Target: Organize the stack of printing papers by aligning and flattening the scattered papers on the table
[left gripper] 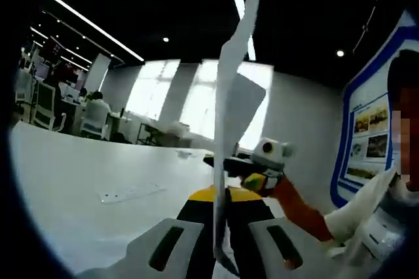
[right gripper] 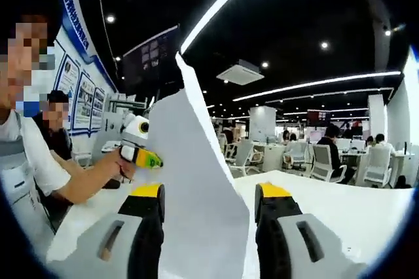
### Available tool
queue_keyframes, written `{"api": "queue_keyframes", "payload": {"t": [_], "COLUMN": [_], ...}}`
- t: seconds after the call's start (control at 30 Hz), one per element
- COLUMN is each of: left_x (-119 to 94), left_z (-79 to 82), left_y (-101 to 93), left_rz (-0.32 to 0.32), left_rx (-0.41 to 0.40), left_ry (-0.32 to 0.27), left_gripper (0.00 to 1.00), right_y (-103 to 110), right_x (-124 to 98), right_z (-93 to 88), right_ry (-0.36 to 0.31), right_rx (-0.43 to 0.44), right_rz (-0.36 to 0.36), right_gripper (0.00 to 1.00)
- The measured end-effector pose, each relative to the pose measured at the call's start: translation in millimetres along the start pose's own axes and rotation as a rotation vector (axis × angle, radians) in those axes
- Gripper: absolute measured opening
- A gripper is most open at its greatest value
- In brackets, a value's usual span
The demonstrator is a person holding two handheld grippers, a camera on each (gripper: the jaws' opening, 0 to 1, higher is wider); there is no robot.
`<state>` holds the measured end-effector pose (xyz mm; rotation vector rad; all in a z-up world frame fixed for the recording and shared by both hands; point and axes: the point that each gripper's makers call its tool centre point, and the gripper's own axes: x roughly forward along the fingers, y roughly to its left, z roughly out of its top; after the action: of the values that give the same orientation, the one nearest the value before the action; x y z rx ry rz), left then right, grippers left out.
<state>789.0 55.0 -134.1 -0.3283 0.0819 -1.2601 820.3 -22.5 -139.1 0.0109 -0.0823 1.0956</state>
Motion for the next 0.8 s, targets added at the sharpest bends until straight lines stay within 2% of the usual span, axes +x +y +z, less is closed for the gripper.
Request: {"api": "queue_keyframes", "payload": {"t": [0.07, 0.17, 0.23, 0.27, 0.33, 0.4, 0.43, 0.47, 0.53, 0.6, 0.7, 0.8], "left_x": [0.5, 1.1, 0.9, 0.1, -2.9, -4.9, -4.6, -4.6, -2.9, -2.8, -5.2, -7.6], "left_z": [-0.7, -1.1, 1.5, 2.6, 4.5, 5.4, 4.4, 1.3, -3.3, -8.4, -11.2, -9.3], "left_y": [-3.1, -6.1, -6.8, -6.3, -0.4, 7.9, 12.0, 20.4, 27.3, 38.5, 49.7, 54.0], "left_rz": [-0.020, -0.037, -0.050, -0.050, -0.019, 0.015, 0.036, 0.084, 0.129, 0.198, 0.256, 0.267], "left_rx": [-0.010, -0.009, -0.016, -0.020, -0.011, -0.012, -0.017, -0.005, 0.028, 0.071, 0.085, 0.079], "left_ry": [0.008, 0.012, 0.006, 0.004, 0.001, 0.002, 0.003, 0.019, 0.040, 0.071, 0.088, 0.075], "left_gripper": [0.06, 0.06, 0.06, 0.06, 0.06, 0.06, 0.06, 0.06, 0.06, 0.06, 0.06, 0.06], "right_y": [-5.3, -6.1, -0.8, 4.0, 5.4, 12.3, 13.2, 12.7, 6.2, 6.5, 7.5, 8.2], "right_x": [-1.0, -1.2, -1.0, -1.7, -3.7, -4.8, -4.2, -2.3, 0.0, 3.5, 9.4, 11.0], "right_z": [-3.2, -6.6, -6.7, -6.4, 0.3, 0.8, 0.9, -1.1, -9.2, -15.1, -17.3, -16.9], "right_ry": [-0.006, -0.011, -0.032, -0.033, -0.052, -0.035, -0.026, -0.003, 0.046, 0.088, 0.107, 0.106], "right_rx": [0.027, 0.069, 0.146, 0.211, 0.269, 0.313, 0.333, 0.338, 0.285, 0.290, 0.288, 0.270], "right_rz": [0.000, 0.022, 0.063, 0.096, 0.117, 0.145, 0.142, 0.120, 0.056, 0.023, 0.006, 0.005], "right_gripper": [0.49, 0.40, 0.24, 0.18, 0.09, 0.00, 0.00, 0.00, 0.00, 0.00, 0.00, 0.00]}}
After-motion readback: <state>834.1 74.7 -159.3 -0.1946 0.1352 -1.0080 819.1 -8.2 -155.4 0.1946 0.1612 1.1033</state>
